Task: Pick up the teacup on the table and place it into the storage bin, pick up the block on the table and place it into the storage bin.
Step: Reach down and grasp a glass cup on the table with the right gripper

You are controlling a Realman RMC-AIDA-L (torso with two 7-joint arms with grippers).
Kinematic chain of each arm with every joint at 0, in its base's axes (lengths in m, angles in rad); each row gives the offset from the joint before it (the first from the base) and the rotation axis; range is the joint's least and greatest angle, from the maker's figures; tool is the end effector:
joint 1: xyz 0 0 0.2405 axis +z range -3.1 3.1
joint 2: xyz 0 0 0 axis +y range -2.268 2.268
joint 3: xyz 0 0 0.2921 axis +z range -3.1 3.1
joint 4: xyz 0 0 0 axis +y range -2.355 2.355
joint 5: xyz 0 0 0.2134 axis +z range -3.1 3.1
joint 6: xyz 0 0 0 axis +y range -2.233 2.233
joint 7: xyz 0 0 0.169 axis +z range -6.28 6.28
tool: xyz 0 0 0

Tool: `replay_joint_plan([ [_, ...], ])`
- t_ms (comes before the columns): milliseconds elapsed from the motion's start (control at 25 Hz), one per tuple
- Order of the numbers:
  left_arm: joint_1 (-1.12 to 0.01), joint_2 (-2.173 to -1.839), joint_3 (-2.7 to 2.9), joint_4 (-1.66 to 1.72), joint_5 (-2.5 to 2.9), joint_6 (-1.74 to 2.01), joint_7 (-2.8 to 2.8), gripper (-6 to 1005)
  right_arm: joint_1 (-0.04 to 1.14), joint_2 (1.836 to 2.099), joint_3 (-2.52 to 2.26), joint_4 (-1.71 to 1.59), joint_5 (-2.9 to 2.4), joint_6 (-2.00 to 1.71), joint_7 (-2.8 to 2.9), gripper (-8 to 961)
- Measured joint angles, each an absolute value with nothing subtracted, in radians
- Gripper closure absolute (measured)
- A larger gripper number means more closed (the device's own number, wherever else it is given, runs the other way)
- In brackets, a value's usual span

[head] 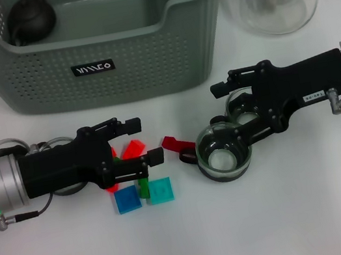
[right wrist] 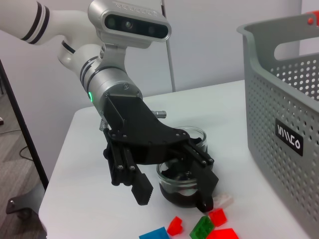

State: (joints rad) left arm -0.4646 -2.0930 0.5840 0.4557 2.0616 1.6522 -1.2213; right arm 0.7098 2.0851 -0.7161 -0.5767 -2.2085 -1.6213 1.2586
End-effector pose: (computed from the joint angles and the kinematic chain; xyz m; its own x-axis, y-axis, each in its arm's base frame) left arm -0.3023 0.3004 -0.0711 0.7080 0.4090 0.5757 0.5004 -0.8658 -0.0003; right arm 0.2386 0.3636 -0.0741 0.9270 -0.1713 -0.3336 -0.1819 -0.9833 -0.0005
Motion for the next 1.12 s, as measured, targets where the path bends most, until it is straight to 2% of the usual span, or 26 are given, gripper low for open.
replay_joint_plan([
  [600, -0.470, -2.092, 0.589, 0.457, 2.064, 1.652, -1.222, 139, 0.709, 2.082, -0.722, -0.617, -2.209, -1.664, 1.260, 13],
  [1120, -0.469, -2.094, 0.584, 0.459, 2.062, 1.653, -1.216, 139, 0.667, 2.075, -0.730, -0.915, -2.314, -1.761, 1.546, 12],
])
